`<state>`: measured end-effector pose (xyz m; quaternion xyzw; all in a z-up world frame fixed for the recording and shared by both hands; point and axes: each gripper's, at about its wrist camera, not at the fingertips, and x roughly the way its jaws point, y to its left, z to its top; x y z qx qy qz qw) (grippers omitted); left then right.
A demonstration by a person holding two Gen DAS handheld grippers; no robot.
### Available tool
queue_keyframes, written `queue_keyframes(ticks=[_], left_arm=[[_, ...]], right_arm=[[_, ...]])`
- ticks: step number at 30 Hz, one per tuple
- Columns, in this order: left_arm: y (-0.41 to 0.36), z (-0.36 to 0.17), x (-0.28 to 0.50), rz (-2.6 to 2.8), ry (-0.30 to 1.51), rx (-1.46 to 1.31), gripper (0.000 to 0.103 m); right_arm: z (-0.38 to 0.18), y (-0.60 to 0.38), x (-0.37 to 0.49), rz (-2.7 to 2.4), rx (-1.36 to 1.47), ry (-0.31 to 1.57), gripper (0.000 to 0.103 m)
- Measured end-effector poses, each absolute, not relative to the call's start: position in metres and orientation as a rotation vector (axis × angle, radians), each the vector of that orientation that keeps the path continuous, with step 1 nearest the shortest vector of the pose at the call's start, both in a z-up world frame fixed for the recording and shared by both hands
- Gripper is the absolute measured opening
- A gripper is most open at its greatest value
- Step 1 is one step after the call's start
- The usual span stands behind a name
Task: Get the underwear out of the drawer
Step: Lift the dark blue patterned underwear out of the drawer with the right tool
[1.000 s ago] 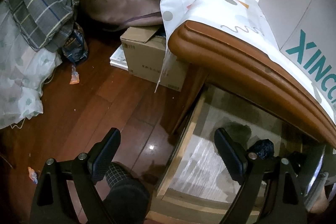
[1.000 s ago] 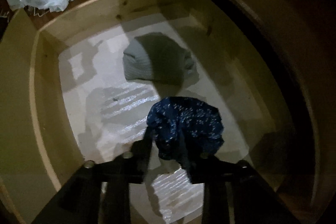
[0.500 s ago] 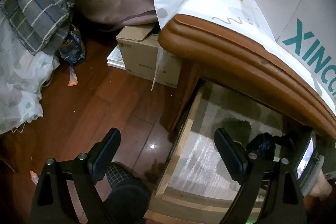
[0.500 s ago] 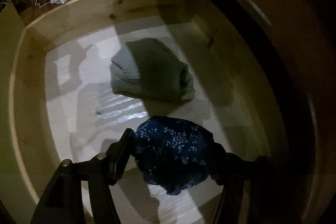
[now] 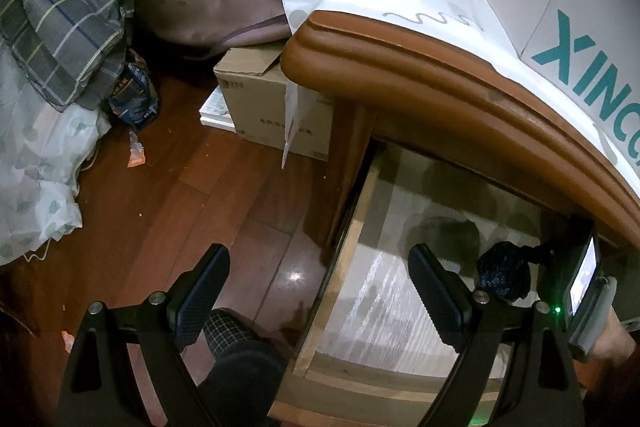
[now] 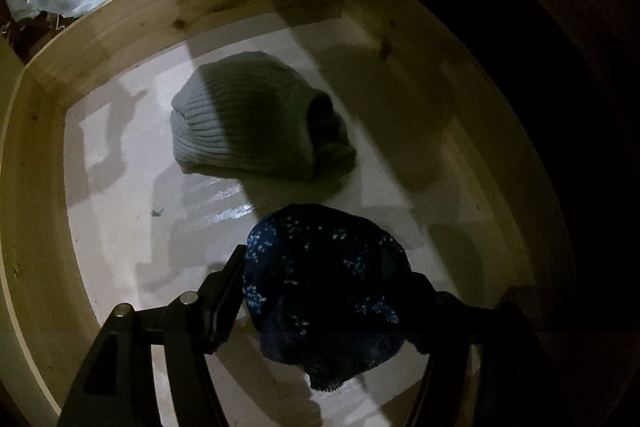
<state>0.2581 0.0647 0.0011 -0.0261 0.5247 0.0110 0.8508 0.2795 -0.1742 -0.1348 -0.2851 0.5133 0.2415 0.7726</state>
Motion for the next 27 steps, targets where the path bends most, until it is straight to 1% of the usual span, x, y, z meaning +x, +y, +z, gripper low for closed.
queue_keyframes(ticks=[1,3,5,6,7,9,10,14,20,27], left_arm=[[0.064,0.001,0.258,0.019,1.106,-0.057,0.089],[0.063,0.001,0.259,0.013,1.106,-0.058,0.089],[0.062,0.000,0.259,0.007,1.106,-0.057,0.089],[0.062,0.000,0.258,0.006,1.105,-0.054,0.089],[0.062,-0.001,0.258,0.005,1.104,-0.052,0.089],[0.062,-0.002,0.258,0.009,1.107,-0.049,0.089],[0.063,-0.003,0.258,0.008,1.109,-0.051,0.089],[0.062,-0.003,0.258,0.010,1.109,-0.049,0.089],[0.057,-0.005,0.259,0.009,1.115,-0.042,0.089],[0.056,-0.009,0.258,0.009,1.119,-0.039,0.089]], right_arm=[[-0.136,-0.174,0.280,0.521,-0.615,1.113,0.067],[-0.137,-0.173,0.282,0.519,-0.606,1.124,0.060],[-0.135,-0.173,0.282,0.504,-0.604,1.130,0.049],[-0.135,-0.174,0.283,0.499,-0.606,1.136,0.046],[-0.135,-0.175,0.282,0.494,-0.608,1.141,0.042],[-0.135,-0.177,0.281,0.481,-0.607,1.160,0.040],[-0.135,-0.178,0.279,0.479,-0.617,1.165,0.036],[-0.135,-0.179,0.271,0.469,-0.670,1.183,0.028],[-0.130,-0.185,0.257,0.424,-0.705,1.248,0.022],[-0.108,-0.196,0.236,0.377,-0.667,1.255,0.021]])
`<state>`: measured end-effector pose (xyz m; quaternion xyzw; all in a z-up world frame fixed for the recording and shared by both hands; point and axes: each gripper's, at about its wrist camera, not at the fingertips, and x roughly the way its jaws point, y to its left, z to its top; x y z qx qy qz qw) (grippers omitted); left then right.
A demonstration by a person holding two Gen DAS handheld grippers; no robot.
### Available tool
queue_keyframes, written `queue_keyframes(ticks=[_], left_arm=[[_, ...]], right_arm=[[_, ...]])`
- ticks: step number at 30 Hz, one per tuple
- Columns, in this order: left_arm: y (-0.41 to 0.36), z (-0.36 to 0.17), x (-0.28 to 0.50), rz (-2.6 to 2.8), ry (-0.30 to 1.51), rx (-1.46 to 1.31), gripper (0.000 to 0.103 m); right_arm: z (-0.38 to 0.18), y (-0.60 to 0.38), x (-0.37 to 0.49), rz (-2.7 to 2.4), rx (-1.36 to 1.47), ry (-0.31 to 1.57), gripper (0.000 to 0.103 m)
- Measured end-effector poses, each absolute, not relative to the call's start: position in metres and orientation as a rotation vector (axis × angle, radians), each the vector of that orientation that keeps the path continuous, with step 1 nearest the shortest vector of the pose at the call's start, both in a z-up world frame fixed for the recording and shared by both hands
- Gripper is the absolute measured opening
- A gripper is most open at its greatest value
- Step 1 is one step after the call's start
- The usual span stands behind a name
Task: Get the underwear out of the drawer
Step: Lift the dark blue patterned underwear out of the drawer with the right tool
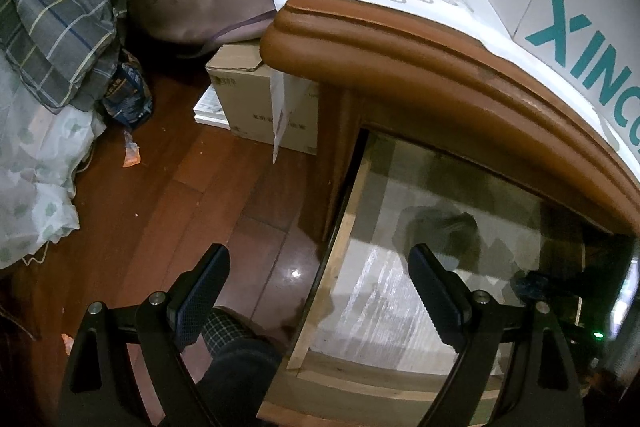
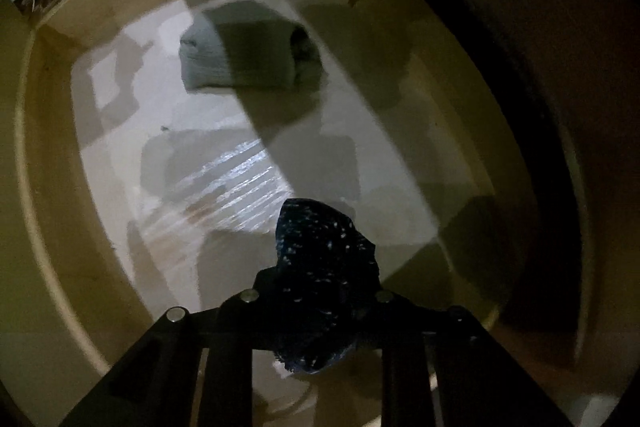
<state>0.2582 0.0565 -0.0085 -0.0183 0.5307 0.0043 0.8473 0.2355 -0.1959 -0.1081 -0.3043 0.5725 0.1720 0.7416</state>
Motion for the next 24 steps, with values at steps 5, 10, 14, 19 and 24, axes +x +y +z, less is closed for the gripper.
queue_keyframes(ticks=[5,10,14,19,24], left_arm=[[0.050,-0.012,0.260,0.004,1.125,-0.021,0.089],[0.041,-0.016,0.257,-0.004,1.123,0.017,0.089],[0.036,-0.019,0.255,-0.016,1.121,0.026,0.089],[0.026,-0.026,0.255,-0.045,1.138,0.044,0.089],[0.012,-0.031,0.252,-0.065,1.135,0.106,0.089]], right_arm=[[-0.079,-0.210,0.216,0.356,-0.538,1.216,0.021],[-0.059,-0.227,0.193,0.273,-0.333,1.164,0.021],[-0.054,-0.235,0.192,0.205,-0.210,1.146,0.021],[-0.053,-0.249,0.189,0.100,-0.101,1.123,0.021],[-0.053,-0.254,0.183,0.072,-0.041,1.094,0.021]])
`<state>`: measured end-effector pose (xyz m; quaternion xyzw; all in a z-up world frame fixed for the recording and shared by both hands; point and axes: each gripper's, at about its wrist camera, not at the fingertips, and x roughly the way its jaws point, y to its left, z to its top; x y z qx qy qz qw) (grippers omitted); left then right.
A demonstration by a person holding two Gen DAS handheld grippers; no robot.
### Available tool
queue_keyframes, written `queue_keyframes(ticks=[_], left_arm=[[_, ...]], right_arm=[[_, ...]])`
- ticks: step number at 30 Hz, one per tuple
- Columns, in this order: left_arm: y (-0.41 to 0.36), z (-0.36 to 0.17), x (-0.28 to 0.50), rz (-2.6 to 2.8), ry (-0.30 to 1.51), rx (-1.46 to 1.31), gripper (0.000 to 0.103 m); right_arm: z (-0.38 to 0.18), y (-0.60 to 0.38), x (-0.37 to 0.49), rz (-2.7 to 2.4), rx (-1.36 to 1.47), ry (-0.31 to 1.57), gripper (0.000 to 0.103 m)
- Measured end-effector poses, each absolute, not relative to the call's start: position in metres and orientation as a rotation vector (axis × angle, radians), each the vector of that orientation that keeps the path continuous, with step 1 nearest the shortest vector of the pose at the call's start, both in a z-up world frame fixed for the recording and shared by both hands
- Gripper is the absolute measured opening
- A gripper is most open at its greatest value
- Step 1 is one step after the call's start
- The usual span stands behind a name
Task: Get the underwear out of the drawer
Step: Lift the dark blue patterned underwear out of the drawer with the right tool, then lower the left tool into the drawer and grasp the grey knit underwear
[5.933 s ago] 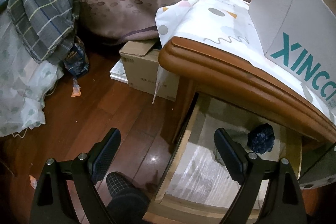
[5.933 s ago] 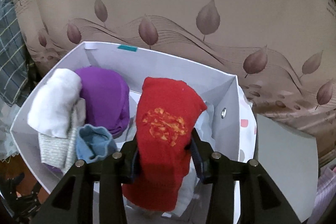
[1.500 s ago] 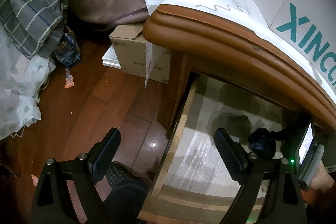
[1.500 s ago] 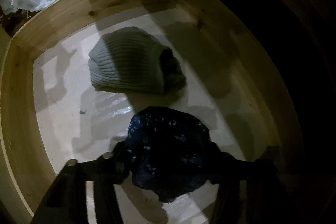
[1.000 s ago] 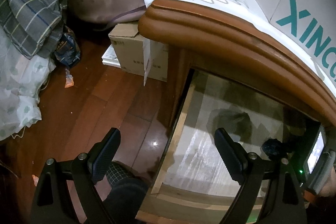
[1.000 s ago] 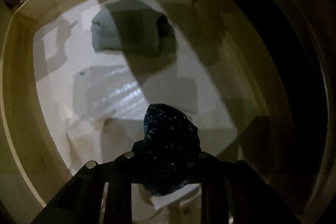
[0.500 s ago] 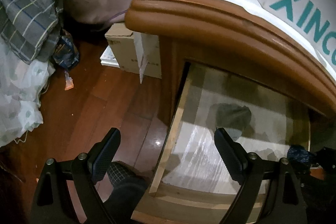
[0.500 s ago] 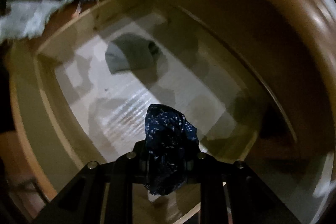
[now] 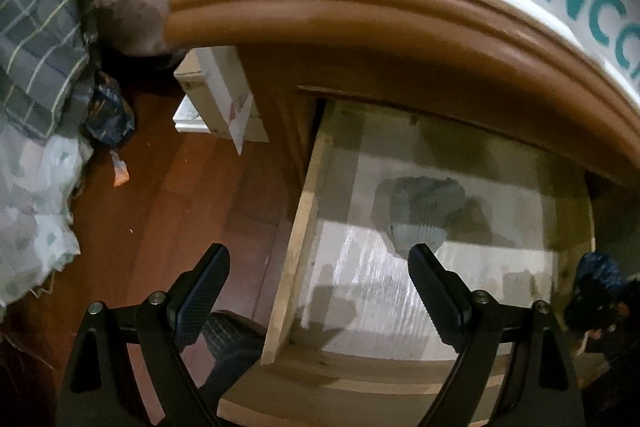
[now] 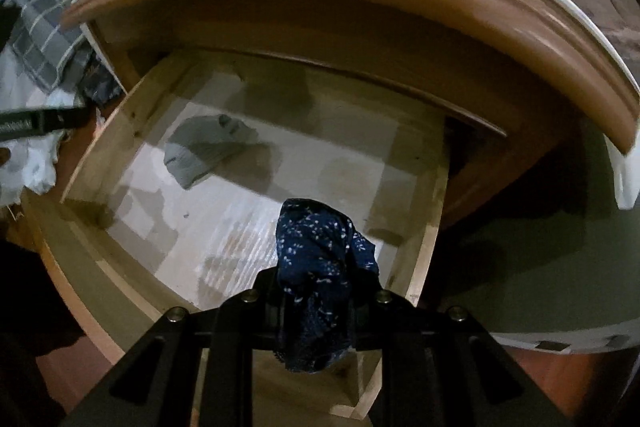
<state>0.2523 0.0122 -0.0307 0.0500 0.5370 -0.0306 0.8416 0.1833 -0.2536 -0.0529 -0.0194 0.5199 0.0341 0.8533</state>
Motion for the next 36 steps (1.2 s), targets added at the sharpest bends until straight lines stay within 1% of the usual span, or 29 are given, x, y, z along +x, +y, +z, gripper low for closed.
queue_keyframes(ticks=[7,15,25,32,36], left_arm=[[-0.002,-0.039,0.250,-0.120,1.162,0.131,0.089],[-0.020,-0.050,0.244,-0.147,1.172,0.228,0.089],[-0.028,-0.059,0.245,-0.165,1.207,0.235,0.089],[-0.055,-0.069,0.252,-0.308,1.244,0.343,0.089],[-0.078,-0.075,0.249,-0.390,1.197,0.521,0.089]], right_arm=[[-0.048,-0.262,0.169,0.001,0.032,1.033,0.021],[-0.040,-0.283,0.163,-0.091,0.115,0.999,0.021],[-0.036,-0.300,0.152,-0.190,0.159,0.974,0.021],[-0.028,-0.315,0.140,-0.234,0.220,0.932,0.021],[-0.031,-0.322,0.142,-0.228,0.264,0.946,0.021]])
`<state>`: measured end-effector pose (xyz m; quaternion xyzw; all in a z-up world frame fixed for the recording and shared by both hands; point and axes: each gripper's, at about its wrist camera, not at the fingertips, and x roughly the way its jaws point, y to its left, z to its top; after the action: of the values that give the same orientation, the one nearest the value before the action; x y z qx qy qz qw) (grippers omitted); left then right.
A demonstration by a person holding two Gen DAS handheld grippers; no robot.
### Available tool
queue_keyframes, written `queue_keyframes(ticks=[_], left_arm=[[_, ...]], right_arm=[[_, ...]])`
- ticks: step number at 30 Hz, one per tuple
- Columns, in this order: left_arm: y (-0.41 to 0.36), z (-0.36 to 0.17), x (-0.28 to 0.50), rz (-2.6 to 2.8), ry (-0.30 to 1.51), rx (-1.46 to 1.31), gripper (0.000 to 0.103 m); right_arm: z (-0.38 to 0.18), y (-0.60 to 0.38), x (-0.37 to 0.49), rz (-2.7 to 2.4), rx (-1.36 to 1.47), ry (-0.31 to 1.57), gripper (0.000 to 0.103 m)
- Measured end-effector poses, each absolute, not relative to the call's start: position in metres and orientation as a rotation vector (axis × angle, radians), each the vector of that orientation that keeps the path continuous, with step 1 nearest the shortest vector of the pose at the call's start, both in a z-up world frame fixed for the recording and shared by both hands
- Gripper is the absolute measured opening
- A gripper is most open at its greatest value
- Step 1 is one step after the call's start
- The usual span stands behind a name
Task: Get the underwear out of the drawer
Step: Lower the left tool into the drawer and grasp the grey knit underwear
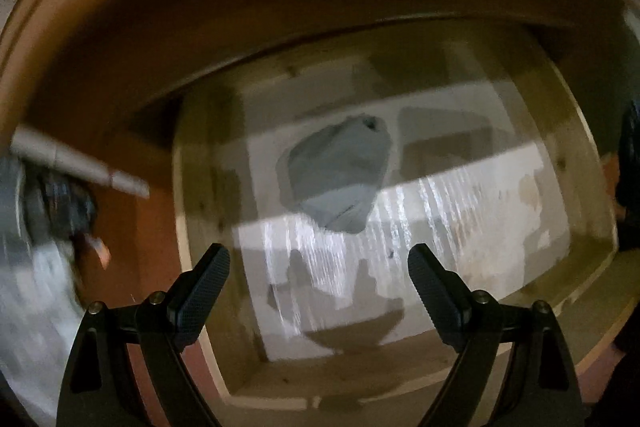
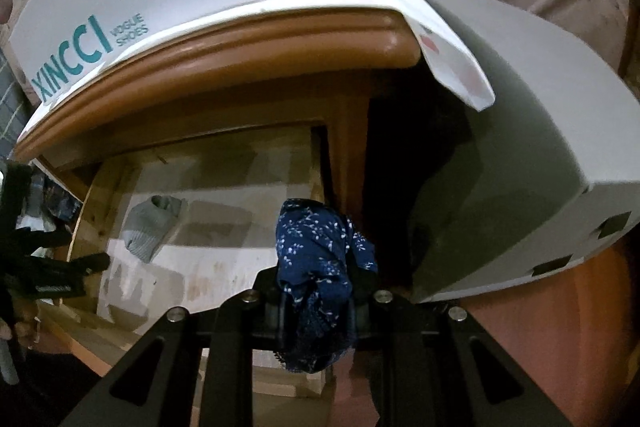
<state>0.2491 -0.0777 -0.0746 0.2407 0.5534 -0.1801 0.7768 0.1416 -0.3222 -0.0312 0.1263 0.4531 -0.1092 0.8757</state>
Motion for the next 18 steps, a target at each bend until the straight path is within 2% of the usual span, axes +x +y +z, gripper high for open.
queue_keyframes(ticks=[11,15,18], left_arm=[[-0.100,-0.095,0.254,-0.482,1.147,0.731,0.089],[-0.104,-0.107,0.253,-0.517,1.205,0.791,0.089],[-0.110,-0.106,0.252,-0.518,1.143,0.852,0.089]], right_arm=[[-0.028,-0.323,0.140,-0.224,0.278,0.928,0.021],[-0.027,-0.330,0.139,-0.244,0.301,0.919,0.021],[-0.031,-0.331,0.141,-0.229,0.325,0.934,0.021]])
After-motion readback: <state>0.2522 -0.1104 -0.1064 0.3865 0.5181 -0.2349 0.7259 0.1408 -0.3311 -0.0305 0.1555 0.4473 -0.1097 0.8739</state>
